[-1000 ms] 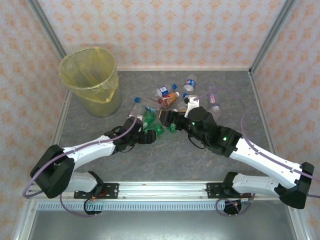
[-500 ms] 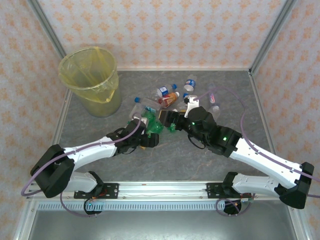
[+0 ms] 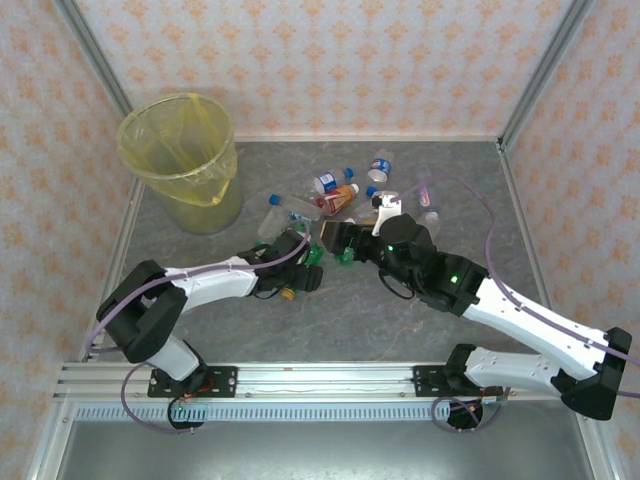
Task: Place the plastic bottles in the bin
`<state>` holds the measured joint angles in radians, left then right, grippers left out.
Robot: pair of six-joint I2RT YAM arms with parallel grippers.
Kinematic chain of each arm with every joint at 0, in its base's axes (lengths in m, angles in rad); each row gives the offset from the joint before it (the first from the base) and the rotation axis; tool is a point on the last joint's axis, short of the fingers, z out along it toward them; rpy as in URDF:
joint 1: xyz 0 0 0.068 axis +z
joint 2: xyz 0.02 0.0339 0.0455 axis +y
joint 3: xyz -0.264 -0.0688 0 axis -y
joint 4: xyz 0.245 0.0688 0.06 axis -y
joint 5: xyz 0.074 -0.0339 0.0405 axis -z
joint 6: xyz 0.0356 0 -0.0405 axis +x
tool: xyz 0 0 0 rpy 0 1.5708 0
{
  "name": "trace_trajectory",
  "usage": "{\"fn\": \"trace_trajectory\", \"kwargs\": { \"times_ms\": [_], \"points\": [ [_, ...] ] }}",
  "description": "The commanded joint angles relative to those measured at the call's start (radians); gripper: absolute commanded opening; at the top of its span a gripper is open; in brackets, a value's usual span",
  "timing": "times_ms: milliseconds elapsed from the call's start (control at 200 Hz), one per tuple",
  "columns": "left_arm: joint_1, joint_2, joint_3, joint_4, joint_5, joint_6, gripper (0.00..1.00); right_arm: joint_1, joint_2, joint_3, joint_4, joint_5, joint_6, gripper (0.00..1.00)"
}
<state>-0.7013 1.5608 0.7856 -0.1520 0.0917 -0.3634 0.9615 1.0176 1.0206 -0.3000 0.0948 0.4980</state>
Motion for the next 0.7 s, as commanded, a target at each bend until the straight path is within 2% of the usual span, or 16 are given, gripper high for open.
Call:
{"fn": "trace_trajectory", "kwargs": {
  "times_ms": [0, 120, 265, 330, 511, 691],
  "points": [
    [-0.019, 0.031, 0.040, -0.043, -0.059, 0.026, 0.79, 0.005, -0.022, -0.010, -0.016, 0.027, 0.013, 1.00],
    [-0.029, 0.057, 0.058, -0.071, -0.094, 0.018, 0.76, 0.003, -0.024, -0.010, -0.016, 0.031, 0.011, 1.00],
    [-0.038, 0.041, 0.063, -0.077, -0.101, 0.003, 0.65, 0.004, -0.029, -0.016, -0.009, 0.044, 0.010, 1.00],
    [-0.042, 0.026, 0.071, -0.089, -0.099, -0.007, 0.57, 0.005, -0.033, -0.022, -0.003, 0.050, 0.010, 1.00],
    [-0.064, -0.046, 0.102, -0.128, -0.118, -0.044, 0.57, 0.004, -0.050, -0.042, 0.030, 0.063, -0.001, 1.00],
    [-0.066, -0.184, 0.142, -0.161, -0.126, -0.107, 0.55, 0.005, -0.068, -0.044, 0.065, 0.094, -0.029, 1.00]
  ]
}}
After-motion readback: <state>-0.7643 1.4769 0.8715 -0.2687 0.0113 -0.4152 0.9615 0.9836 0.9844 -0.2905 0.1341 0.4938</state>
